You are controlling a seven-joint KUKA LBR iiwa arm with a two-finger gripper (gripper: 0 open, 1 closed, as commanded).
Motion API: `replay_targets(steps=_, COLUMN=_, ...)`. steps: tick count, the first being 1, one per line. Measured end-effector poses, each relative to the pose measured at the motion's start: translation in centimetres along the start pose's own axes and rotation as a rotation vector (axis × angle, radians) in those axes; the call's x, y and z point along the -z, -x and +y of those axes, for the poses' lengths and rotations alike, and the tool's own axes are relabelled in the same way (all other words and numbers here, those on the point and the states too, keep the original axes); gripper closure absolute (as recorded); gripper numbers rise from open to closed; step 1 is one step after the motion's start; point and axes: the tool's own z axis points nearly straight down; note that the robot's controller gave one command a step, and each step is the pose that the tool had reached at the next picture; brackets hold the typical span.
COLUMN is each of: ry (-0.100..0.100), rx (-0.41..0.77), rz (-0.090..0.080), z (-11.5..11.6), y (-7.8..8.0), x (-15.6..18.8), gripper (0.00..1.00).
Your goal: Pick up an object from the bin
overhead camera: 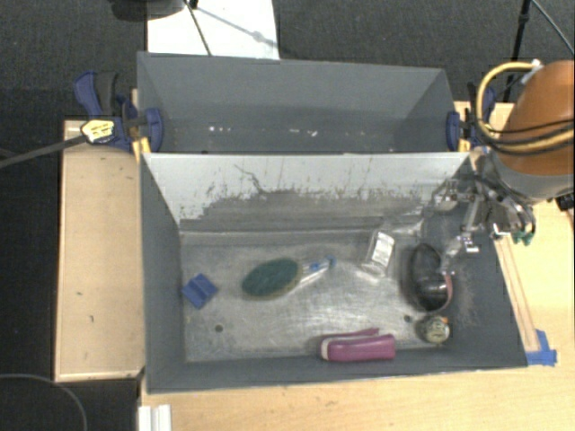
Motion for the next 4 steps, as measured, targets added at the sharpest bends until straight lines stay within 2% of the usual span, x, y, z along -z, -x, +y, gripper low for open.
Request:
replay_targets(steps=1, ry=0.0, rx=0.322, rz=-0.002, z=-1.1, y=-3.1, x=-8.9, gripper=0.0)
replay_targets(steps=2, ry=-0.001, rx=0.552, rz=-0.021, z=-2.3, y=-2.7, x=-12.6, gripper=0.0)
replay_targets(steps=3, ry=0.01, rx=0.93, rz=-0.036, z=-1.1, y=-4.0, x=-12.6, gripper=0.0)
replay_targets(steps=4, ry=-0.007, rx=0.775, rz=-0.013, z=-2.9, y=-3.2, x=-4.8, gripper=0.0)
